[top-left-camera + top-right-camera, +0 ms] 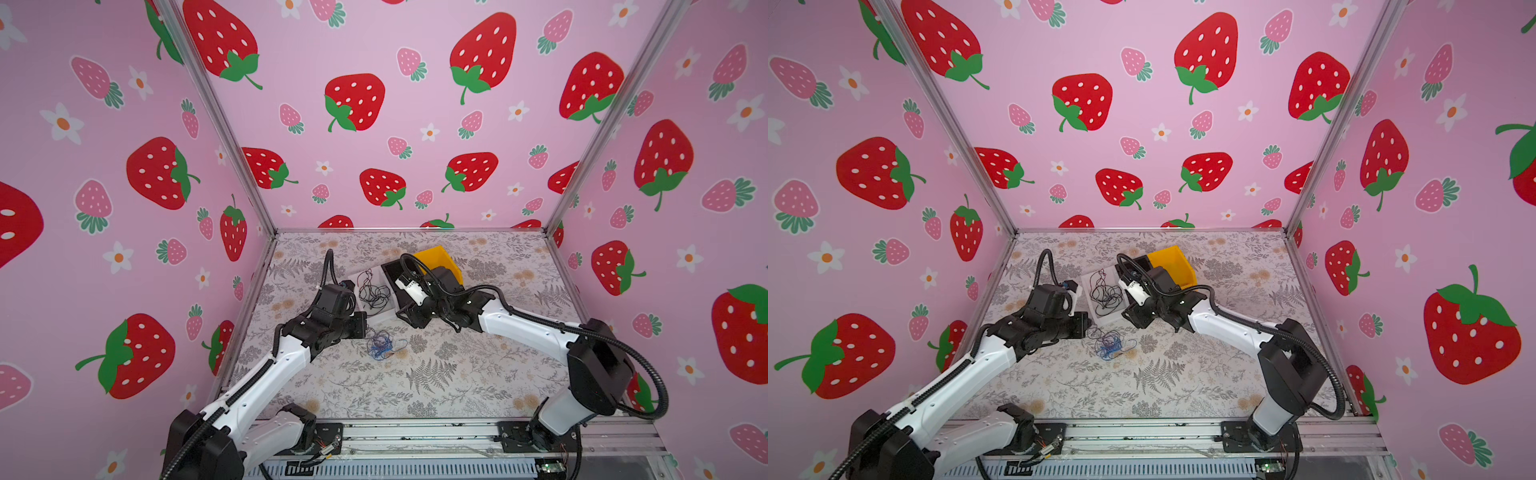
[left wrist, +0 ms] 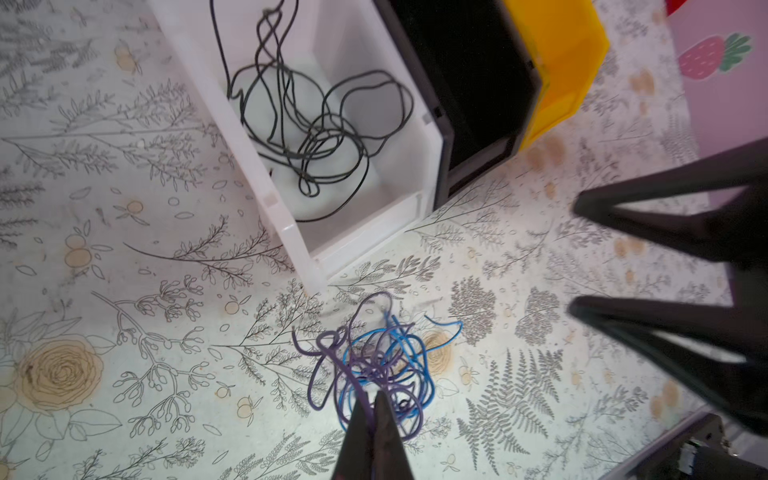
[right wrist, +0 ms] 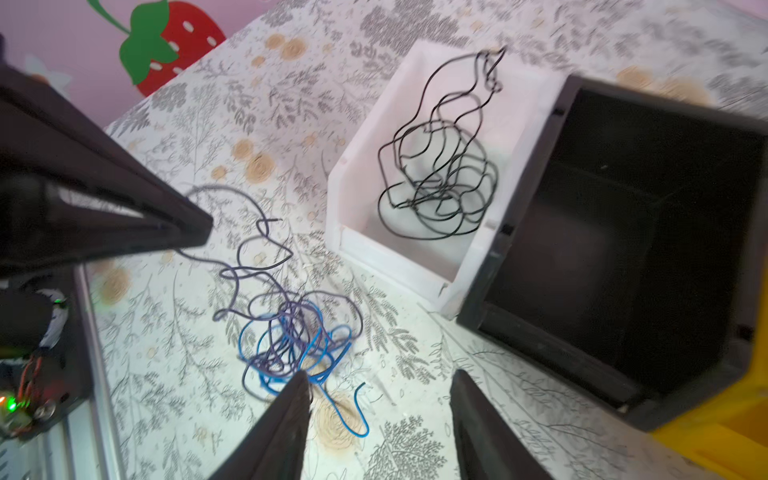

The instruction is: Untangle the cables

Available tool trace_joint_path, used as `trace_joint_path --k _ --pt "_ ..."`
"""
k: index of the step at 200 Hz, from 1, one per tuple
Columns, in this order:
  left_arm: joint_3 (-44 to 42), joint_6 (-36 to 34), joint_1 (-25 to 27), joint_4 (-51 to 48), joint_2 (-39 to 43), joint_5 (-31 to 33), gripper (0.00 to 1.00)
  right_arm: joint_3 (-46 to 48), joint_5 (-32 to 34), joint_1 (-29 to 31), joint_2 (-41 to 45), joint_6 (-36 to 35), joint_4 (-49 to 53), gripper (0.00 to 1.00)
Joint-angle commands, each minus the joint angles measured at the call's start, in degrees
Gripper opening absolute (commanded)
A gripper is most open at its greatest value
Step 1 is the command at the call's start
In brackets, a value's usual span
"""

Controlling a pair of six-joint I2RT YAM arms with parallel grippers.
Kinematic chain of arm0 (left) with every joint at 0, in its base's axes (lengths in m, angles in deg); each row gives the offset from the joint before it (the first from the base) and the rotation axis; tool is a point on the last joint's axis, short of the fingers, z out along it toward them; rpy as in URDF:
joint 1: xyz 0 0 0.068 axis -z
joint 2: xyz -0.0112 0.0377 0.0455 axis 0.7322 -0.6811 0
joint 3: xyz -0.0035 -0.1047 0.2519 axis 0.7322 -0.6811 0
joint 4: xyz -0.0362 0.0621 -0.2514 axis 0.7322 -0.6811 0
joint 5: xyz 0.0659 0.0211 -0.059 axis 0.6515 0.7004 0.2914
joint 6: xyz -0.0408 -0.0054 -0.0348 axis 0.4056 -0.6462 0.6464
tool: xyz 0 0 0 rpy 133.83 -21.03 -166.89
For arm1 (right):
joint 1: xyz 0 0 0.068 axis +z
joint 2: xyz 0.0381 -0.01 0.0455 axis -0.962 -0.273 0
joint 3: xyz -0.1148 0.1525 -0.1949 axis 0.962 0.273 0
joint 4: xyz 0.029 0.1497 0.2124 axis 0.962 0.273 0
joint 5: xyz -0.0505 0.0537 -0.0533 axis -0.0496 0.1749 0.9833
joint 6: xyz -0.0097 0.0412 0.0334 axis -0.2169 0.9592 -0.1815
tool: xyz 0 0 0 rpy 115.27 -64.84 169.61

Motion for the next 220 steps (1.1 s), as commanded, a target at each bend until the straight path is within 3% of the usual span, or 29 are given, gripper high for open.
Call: trace_joint_path --k 1,58,94,172,220 --pt "3.67 -1.14 0.61 0.75 1.46 -2.27 0.0 -0.33 -8.17 0.11 -1.93 -3.84 1.52 0.59" --pt "13.66 -1.96 3.58 2.28 0.0 -3.77 0.0 0.11 -13.04 -0.48 -1.76 -7.26 -4.87 0.64" --pt "19.31 -2.27 4.9 1.87 -0.68 -3.89 0.0 5.3 -11.73 -2.47 1.36 -5.57 -11.14 0.64" --pt "27.19 -2.65 10.32 4.02 -2.61 -4.32 0.0 11.51 -8.51 -4.23 6.15 -8.53 -14.01 0.65" --pt "32.32 -4.67 13.03 4.42 -4.77 -4.64 0.0 17.61 -5.4 -11.72 13.95 -6.61 -13.22 0.62"
